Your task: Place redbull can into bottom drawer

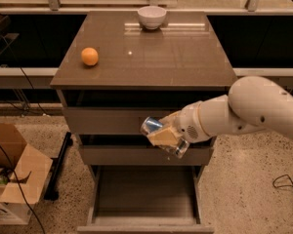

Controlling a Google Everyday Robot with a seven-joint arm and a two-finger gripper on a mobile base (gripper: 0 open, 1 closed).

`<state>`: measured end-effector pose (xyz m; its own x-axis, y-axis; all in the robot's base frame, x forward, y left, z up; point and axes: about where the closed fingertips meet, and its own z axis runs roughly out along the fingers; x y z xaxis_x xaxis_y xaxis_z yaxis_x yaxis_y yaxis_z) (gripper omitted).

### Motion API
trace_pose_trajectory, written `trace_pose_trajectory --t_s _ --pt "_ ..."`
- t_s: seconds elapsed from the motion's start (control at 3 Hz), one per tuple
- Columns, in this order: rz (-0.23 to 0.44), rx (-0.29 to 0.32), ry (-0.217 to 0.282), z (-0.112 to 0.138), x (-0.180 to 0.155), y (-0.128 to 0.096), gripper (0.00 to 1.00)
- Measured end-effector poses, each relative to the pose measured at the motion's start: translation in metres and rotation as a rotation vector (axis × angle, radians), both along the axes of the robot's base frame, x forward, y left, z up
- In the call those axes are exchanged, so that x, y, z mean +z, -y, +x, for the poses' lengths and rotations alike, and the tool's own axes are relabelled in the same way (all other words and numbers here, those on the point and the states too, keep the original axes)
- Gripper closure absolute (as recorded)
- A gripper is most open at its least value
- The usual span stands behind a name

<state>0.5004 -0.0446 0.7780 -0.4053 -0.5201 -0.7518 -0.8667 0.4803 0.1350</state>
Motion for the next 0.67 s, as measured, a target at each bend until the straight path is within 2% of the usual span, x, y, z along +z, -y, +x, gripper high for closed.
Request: trace_pose_trajectory --t_s 0.33,0.67 --pt "0.137 -0.087 -0.130 0.0130 -0.1022 -0.0028 1.00" --pt "0.140 -0.085 -0.124 0.0123 -0.1007 -0.0046 1.00"
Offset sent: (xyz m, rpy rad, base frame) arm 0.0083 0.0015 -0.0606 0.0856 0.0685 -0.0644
